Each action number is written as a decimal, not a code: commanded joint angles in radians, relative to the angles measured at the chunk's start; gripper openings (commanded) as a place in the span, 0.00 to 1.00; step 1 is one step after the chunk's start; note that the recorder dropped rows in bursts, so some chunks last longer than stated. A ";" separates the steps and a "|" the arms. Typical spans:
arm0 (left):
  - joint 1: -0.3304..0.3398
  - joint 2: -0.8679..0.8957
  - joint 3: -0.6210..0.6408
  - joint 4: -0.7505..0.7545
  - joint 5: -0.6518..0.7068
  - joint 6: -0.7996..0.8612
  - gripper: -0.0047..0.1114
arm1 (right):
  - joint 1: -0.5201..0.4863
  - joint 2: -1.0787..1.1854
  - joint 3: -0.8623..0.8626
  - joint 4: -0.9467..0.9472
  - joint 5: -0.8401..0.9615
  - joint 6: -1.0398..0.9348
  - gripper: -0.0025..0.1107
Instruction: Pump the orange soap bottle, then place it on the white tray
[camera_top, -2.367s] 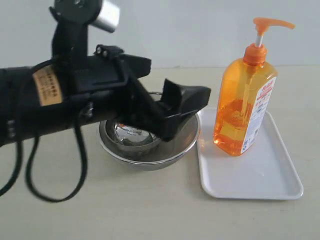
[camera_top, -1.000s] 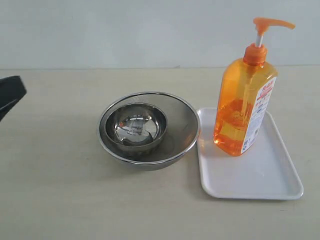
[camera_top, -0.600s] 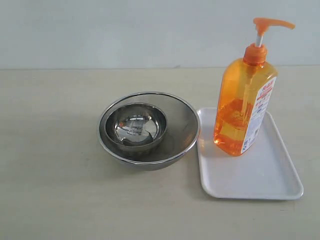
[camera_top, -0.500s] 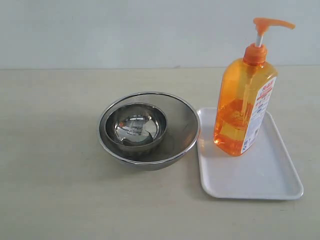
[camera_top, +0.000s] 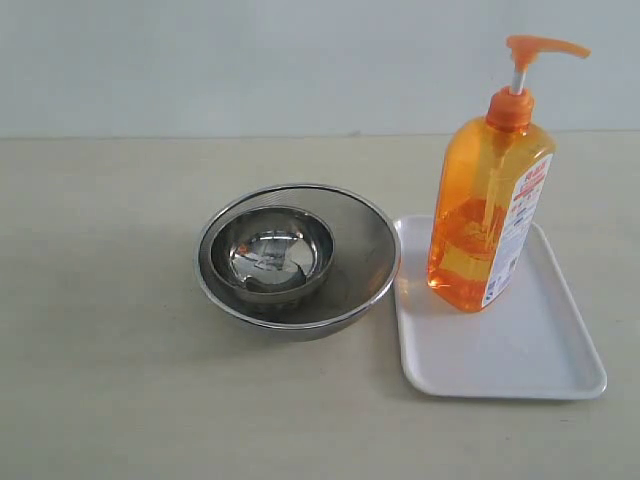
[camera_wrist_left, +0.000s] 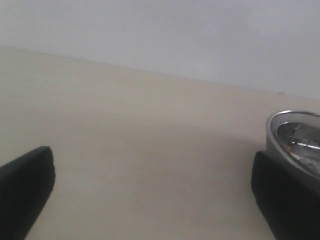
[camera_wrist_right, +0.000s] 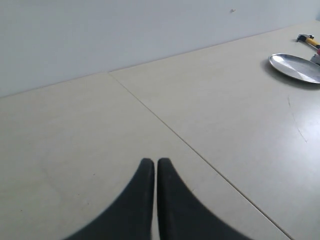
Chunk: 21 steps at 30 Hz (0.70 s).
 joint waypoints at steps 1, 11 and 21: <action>0.019 -0.003 0.003 -0.004 0.047 0.000 0.90 | -0.002 -0.010 -0.003 -0.001 0.008 -0.001 0.02; 0.017 -0.003 0.003 -0.009 0.058 0.003 0.90 | -0.002 -0.010 -0.003 -0.001 0.008 -0.001 0.02; 0.017 -0.003 0.003 -0.007 0.057 0.003 0.90 | -0.002 -0.010 -0.003 -0.001 0.008 -0.001 0.02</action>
